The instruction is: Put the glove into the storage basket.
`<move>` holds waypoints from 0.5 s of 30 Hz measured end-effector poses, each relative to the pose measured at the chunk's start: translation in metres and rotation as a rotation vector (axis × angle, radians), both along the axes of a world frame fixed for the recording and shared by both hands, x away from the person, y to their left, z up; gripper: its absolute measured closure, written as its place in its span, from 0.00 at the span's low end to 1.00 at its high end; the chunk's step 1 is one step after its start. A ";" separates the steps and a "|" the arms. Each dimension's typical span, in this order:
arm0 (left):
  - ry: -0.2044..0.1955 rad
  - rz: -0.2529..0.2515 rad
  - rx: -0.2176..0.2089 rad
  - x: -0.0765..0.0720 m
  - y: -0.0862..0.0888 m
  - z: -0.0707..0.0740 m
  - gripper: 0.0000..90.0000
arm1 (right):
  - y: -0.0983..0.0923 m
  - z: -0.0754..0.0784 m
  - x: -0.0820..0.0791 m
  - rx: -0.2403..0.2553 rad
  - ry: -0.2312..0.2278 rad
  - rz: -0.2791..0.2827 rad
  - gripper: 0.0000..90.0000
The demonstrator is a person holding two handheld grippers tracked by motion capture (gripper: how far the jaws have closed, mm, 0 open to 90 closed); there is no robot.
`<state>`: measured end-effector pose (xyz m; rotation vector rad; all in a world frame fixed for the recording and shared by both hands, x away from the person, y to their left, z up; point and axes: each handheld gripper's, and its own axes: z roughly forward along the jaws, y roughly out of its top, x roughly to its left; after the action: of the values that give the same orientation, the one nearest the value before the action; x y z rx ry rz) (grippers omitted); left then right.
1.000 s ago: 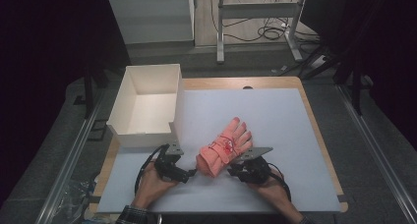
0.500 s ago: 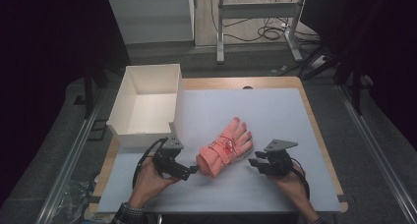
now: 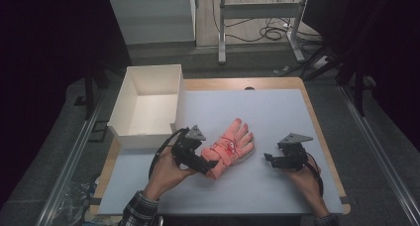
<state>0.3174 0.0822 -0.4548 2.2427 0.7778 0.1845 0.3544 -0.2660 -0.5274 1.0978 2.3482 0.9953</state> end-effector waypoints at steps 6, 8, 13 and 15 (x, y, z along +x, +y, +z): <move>0.004 -0.002 0.032 0.010 -0.021 -0.008 0.00 | -0.009 0.000 0.006 -0.008 -0.015 -0.032 0.24; -0.009 0.008 0.085 0.013 -0.031 -0.015 0.00 | -0.014 -0.001 0.010 -0.012 -0.007 -0.053 0.21; -0.003 -0.012 0.119 0.015 -0.042 -0.025 0.00 | -0.013 -0.002 0.010 -0.015 -0.005 -0.045 0.19; 0.005 -0.014 0.163 0.016 -0.048 -0.033 0.00 | -0.013 -0.002 0.010 -0.018 -0.004 -0.043 0.19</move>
<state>0.3336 0.0337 -0.4881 2.4024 0.7731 0.2439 0.3644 -0.2790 -0.5294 1.1337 2.3155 0.9578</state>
